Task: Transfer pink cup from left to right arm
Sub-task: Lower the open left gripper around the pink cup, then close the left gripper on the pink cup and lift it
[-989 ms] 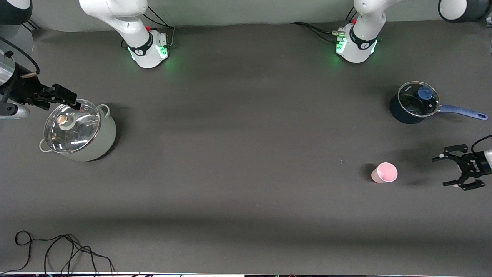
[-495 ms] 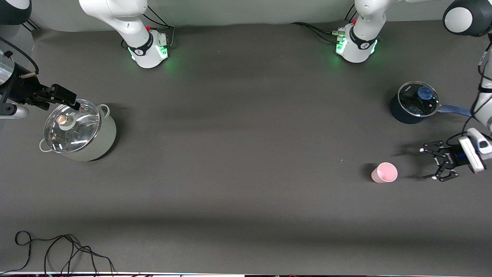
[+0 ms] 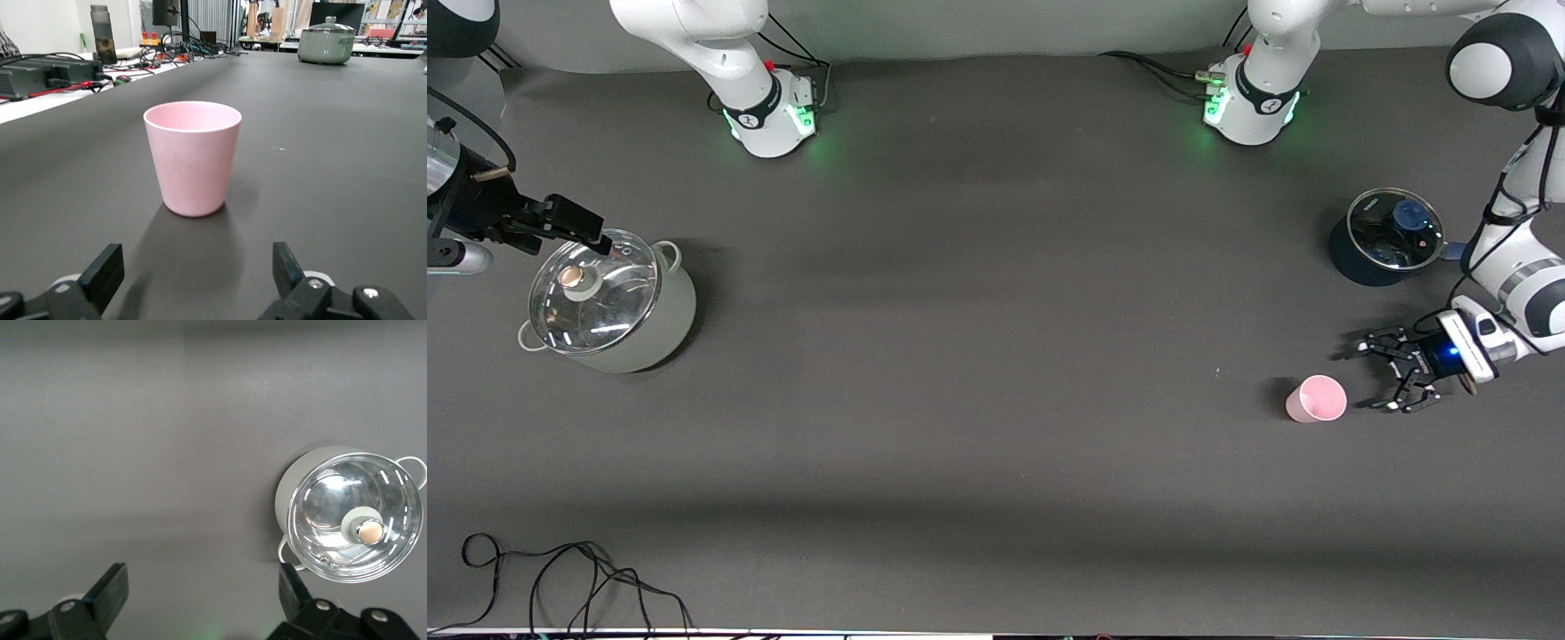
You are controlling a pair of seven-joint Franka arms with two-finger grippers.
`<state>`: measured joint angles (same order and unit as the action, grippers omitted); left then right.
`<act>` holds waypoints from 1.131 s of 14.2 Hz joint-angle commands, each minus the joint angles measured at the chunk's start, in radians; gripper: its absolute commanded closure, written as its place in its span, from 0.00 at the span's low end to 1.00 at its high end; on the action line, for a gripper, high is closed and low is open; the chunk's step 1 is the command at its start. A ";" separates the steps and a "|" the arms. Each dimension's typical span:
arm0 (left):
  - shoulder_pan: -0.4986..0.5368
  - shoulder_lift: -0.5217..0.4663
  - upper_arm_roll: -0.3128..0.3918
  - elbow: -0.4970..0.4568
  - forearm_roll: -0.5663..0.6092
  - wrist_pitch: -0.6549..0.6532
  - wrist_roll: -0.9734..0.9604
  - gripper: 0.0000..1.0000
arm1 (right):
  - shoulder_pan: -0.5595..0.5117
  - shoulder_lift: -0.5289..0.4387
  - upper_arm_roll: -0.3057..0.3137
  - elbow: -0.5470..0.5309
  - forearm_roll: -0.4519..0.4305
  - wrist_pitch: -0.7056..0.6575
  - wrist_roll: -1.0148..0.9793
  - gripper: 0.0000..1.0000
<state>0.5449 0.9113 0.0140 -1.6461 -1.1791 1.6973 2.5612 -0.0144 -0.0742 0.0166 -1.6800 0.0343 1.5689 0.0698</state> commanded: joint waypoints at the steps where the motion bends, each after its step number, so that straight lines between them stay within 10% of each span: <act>1: -0.008 -0.002 -0.041 -0.034 -0.033 0.053 0.036 0.01 | 0.002 0.001 -0.004 0.008 0.004 -0.007 -0.010 0.00; 14: -0.051 0.029 -0.146 -0.058 -0.128 0.191 0.042 0.01 | 0.002 0.001 -0.004 0.008 0.004 -0.007 -0.011 0.00; 16: -0.049 0.029 -0.146 -0.058 -0.128 0.191 0.044 0.37 | 0.002 0.001 -0.004 0.008 0.004 -0.009 -0.011 0.00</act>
<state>0.4989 0.9398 -0.1363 -1.6933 -1.2907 1.8789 2.5791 -0.0143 -0.0742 0.0166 -1.6802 0.0343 1.5685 0.0698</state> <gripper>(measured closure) 0.048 0.000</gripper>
